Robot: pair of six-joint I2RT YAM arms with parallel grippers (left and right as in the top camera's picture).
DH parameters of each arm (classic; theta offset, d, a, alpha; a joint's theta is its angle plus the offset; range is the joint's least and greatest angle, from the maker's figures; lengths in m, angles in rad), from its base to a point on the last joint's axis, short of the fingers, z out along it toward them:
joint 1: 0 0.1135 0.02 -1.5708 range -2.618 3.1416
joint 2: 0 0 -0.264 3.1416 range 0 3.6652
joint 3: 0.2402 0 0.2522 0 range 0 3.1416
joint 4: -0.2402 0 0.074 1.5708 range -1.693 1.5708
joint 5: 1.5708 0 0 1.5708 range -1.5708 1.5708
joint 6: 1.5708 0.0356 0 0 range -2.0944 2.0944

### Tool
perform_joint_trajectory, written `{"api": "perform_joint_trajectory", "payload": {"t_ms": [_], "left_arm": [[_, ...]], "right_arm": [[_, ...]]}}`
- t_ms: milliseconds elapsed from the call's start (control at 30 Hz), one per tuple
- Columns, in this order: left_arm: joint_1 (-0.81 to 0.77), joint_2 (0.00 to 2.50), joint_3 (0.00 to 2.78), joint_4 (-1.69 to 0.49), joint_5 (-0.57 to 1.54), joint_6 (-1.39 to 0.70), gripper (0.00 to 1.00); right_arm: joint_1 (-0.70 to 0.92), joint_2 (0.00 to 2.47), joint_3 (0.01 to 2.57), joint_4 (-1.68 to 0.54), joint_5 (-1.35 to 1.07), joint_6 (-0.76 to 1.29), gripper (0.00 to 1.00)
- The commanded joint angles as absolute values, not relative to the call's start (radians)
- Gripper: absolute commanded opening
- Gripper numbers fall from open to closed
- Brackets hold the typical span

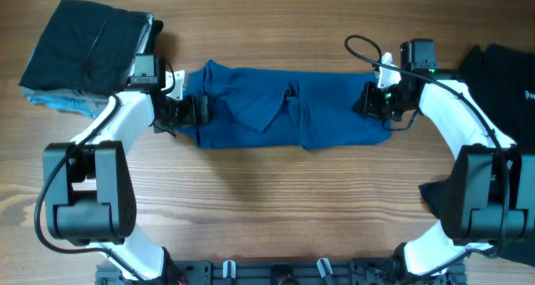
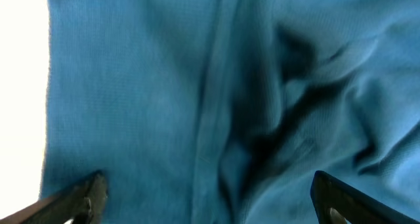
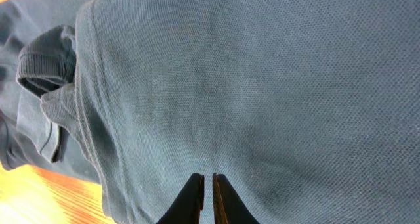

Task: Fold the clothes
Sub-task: 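Fold the shirt's left end rightward over the center with the left gripper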

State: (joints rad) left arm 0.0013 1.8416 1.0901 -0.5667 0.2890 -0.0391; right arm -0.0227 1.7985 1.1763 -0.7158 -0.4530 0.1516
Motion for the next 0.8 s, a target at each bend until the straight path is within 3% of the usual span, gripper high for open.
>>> {"api": "perform_joint_trajectory", "payload": {"t_ms": [0, 200, 400, 500, 633, 767], "left_arm": [[0.006, 1.911, 1.077, -0.527, 0.262, -0.033, 1.00], [-0.016, 2.065, 1.077, -0.433, 0.566, -0.030, 1.00], [-0.051, 2.146, 1.077, -0.410, 0.612, -0.030, 0.96], [-0.051, 2.145, 1.077, -0.402, 0.612, -0.030, 0.78], [-0.051, 2.145, 1.077, -0.389, 0.613, -0.030, 0.38], [-0.044, 2.142, 1.089, -0.422, 0.612, -0.029, 0.18]], "right_arm": [[-0.021, 1.773, 1.178, -0.724, -0.475, 0.131, 0.09], [-0.021, 1.773, 1.178, -0.726, -0.472, 0.131, 0.09], [-0.021, 1.773, 1.178, -0.727, -0.472, 0.133, 0.09], [-0.021, 1.773, 1.178, -0.727, -0.472, 0.133, 0.08], [-0.021, 1.773, 1.178, -0.727, -0.472, 0.134, 0.08], [-0.021, 1.772, 1.178, -0.727, -0.472, 0.134, 0.08]]}}
